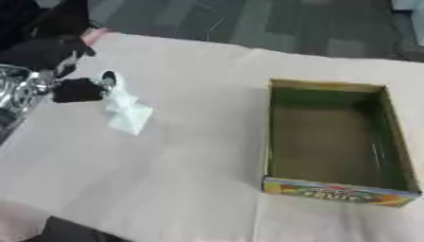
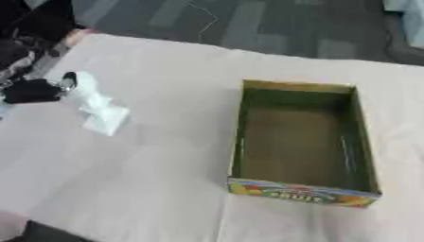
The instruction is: Pick up objects on the table and place them in the box.
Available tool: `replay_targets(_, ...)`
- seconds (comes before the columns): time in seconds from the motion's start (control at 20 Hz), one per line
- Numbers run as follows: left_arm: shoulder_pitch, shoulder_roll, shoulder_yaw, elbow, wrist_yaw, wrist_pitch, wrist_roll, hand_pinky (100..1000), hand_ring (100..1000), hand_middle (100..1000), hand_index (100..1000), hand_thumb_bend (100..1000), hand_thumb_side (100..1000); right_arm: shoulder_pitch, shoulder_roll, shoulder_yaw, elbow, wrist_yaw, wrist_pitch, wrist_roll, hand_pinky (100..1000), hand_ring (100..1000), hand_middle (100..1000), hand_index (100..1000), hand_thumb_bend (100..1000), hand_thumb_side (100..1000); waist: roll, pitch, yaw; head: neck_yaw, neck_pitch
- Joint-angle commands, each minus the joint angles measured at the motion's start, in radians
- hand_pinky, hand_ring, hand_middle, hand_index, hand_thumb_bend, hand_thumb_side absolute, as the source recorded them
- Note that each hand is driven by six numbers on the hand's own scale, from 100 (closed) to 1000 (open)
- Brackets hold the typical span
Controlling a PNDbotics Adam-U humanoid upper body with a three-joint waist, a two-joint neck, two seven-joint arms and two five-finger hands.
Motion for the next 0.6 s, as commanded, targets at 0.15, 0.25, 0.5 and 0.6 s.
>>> replay_targets(0.15, 0.029, 0.013, 0.027, -0.011, 0.000, 0.036, 0.192, 1000, 912, 968, 931, 115, 859, -0.004, -0.022, -0.008, -0.016, 0.005, 0.001, 0.004, 433, 362, 389, 532, 100, 1000, -0.003, -0.012, 0.003, -0.001, -0.001)
replay_targets(0.25, 0.042, 0.012, 0.026, -0.011, -0.001, 0.042, 0.244, 1000, 912, 968, 930, 122, 863, -0.004, -0.023, -0.009, -0.014, 0.003, 0.001, 0.007, 433, 362, 389, 532, 100, 1000, -0.003, -0.012, 0.003, 0.007, -0.001)
replay_targets(0.5, 0.059, 0.009, 0.026, -0.011, 0.005, 0.048, 0.289, 1000, 907, 960, 925, 127, 861, -0.004, -0.026, -0.011, -0.009, -0.002, 0.000, 0.016, 433, 362, 389, 532, 100, 1000, -0.005, -0.010, 0.003, 0.024, -0.001)
replay_targets(0.6, 0.061, 0.005, 0.026, -0.011, 0.012, 0.042, 0.306, 1000, 899, 953, 922, 134, 863, -0.005, -0.028, -0.011, -0.006, -0.005, -0.001, 0.020, 434, 363, 389, 532, 100, 1000, -0.006, -0.009, 0.002, 0.024, -0.001)
